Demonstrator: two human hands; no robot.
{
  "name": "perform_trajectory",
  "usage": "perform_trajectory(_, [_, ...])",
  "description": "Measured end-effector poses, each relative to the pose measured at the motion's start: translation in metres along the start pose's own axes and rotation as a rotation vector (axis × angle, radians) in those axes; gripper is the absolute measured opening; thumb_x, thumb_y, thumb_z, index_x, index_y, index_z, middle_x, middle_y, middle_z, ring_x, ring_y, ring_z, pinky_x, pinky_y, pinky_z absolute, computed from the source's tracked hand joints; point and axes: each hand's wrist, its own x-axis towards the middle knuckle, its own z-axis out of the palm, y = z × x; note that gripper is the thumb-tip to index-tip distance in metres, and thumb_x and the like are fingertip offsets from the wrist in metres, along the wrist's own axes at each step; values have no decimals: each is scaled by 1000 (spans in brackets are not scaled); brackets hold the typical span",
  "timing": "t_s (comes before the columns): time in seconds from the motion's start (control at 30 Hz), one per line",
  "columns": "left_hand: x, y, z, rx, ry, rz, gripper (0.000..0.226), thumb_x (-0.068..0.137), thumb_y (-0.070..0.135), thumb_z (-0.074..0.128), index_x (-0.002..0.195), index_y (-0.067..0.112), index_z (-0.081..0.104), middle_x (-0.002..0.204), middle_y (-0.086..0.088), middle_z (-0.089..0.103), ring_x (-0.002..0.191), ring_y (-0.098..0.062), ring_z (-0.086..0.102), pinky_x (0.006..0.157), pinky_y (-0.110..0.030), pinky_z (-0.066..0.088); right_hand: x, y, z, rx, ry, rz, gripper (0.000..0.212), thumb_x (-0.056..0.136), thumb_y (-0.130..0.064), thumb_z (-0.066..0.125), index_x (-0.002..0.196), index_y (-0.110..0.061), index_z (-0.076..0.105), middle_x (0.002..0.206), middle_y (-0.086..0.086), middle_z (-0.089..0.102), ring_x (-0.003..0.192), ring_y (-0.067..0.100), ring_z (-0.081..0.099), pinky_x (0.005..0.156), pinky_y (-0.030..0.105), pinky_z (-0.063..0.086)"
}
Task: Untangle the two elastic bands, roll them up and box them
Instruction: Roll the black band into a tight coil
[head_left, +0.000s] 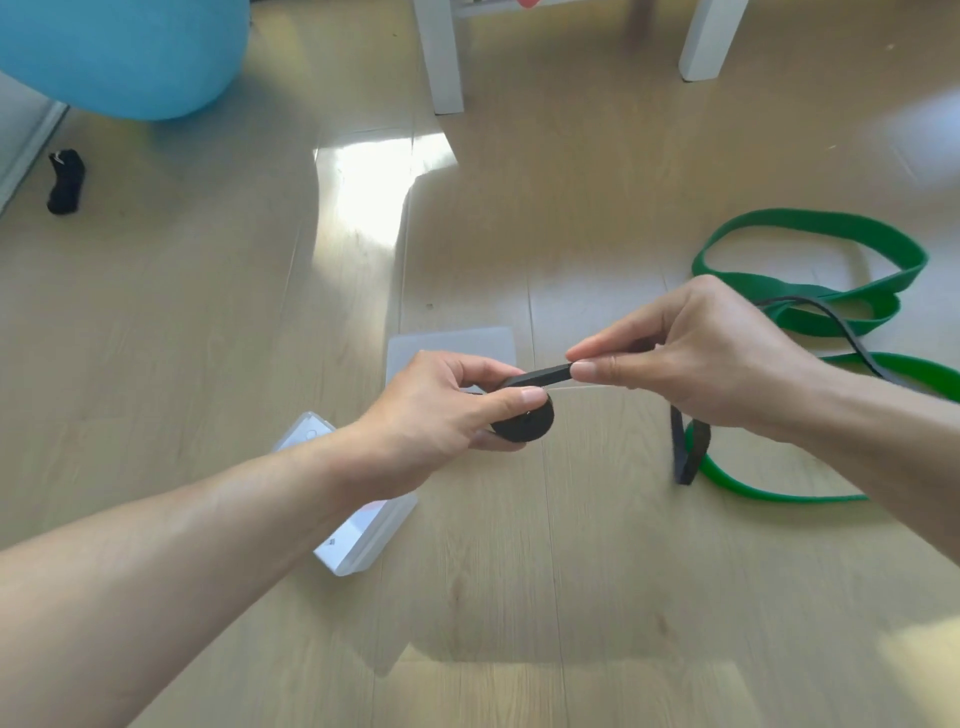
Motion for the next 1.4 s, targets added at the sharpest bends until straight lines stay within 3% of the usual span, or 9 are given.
perform_trajectory(0.17, [-2, -3, 6, -54, 72, 24, 17, 90, 19, 75, 99, 5, 78, 105, -25, 74, 89, -24, 77, 85, -36, 64, -8, 9, 7, 204, 24, 51, 11, 74, -29, 86, 78, -20, 81, 62, -5, 72, 52, 2, 58, 50, 14, 45])
perform_trajectory(0.33, [-2, -2, 24, -346, 89, -10, 42, 78, 28, 75, 105, -4, 73, 110, -26, 75, 96, -26, 76, 84, -36, 63, -18, 17, 30, 467, 62, 101, 23, 75, -22, 85, 85, -6, 72, 78, 9, 78, 72, 19, 73, 67, 29, 61])
perform_trajectory(0.47, [2, 4, 27, -406, 113, 0, 31, 95, 20, 67, 111, -7, 70, 110, -25, 75, 97, -24, 76, 88, -37, 62, -17, 14, 35, 534, 88, 98, 34, 71, -25, 87, 90, -9, 64, 83, 12, 79, 84, 33, 76, 91, 49, 59])
perform_trajectory(0.63, [0, 13, 33, -558, 55, -11, 22, 102, 17, 58, 108, -2, 68, 100, -13, 77, 95, -20, 74, 87, -36, 63, -15, 11, 40, 562, 139, 76, 29, 73, -16, 88, 91, -14, 65, 85, 5, 80, 86, 28, 77, 93, 46, 57])
perform_trajectory(0.83, [2, 25, 3, 269, 23, 179, 15, 85, 21, 82, 96, 13, 75, 90, -5, 81, 88, -22, 78, 79, -47, 65, -13, 5, 22, 161, 56, -86, 15, 80, -19, 85, 92, -27, 81, 80, -13, 78, 80, 1, 74, 82, 25, 59])
perform_trajectory(1.0, [5, 32, -5, 389, -74, 180, 14, 75, 9, 89, 86, 13, 81, 83, -4, 82, 86, -25, 80, 89, -48, 62, -11, 4, 20, -1, -17, -202, 19, 82, -22, 82, 94, -36, 81, 84, -18, 78, 82, -8, 71, 80, 13, 54])
perform_trajectory(1.17, [6, 22, -6, 76, 39, 217, 25, 70, 19, 83, 90, 6, 76, 90, -13, 81, 88, -29, 80, 86, -40, 64, -12, 23, 22, 387, 125, -128, 23, 77, -9, 84, 93, -24, 79, 88, -6, 80, 85, 12, 77, 87, 33, 60])
perform_trajectory(1.27, [5, 20, 2, -96, 69, 211, 24, 71, 20, 78, 90, 6, 73, 90, -11, 78, 90, -27, 79, 82, -32, 63, -12, 25, 25, 561, 212, -151, 22, 71, -11, 83, 91, -18, 77, 87, -2, 80, 84, 13, 77, 85, 30, 61])
perform_trajectory(1.4, [6, 17, 11, -269, 42, 167, 25, 75, 19, 77, 95, 6, 67, 101, -22, 73, 97, -31, 77, 88, -39, 61, -9, 21, 31, 730, 246, -149, 25, 75, -3, 80, 98, -11, 76, 91, 4, 80, 87, 17, 77, 85, 26, 60])
